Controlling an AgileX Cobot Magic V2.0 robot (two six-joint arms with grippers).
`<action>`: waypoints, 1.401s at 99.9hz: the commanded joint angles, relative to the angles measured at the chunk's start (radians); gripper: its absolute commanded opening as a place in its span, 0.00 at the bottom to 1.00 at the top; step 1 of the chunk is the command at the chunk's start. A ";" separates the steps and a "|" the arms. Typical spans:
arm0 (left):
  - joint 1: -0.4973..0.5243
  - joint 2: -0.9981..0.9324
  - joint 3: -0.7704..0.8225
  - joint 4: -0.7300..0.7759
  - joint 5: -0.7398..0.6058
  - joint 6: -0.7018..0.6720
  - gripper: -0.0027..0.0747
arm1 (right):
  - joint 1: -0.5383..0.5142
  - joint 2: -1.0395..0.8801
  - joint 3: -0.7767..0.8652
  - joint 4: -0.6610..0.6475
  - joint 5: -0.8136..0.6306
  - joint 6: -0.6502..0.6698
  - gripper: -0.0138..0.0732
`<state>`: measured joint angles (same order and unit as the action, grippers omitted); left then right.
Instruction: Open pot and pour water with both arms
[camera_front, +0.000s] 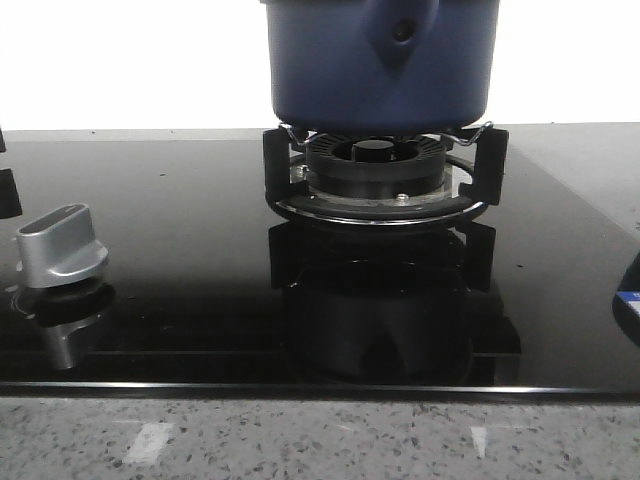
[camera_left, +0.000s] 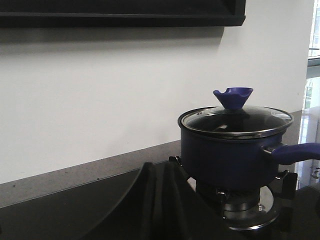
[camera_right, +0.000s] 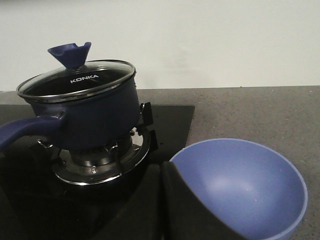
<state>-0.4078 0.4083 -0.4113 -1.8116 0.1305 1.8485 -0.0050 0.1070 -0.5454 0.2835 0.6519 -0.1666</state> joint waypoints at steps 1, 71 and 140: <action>-0.019 0.004 -0.026 -0.059 0.032 -0.002 0.01 | 0.002 0.013 -0.025 0.009 -0.062 -0.016 0.08; -0.111 0.004 -0.026 -0.050 -0.016 0.006 0.01 | 0.002 0.013 -0.025 0.009 -0.062 -0.016 0.08; 0.023 -0.037 0.025 1.639 -0.011 -1.640 0.01 | 0.002 0.013 -0.025 0.009 -0.062 -0.016 0.08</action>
<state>-0.4236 0.3896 -0.3918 -0.4971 0.1660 0.5648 -0.0050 0.1070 -0.5454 0.2835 0.6611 -0.1723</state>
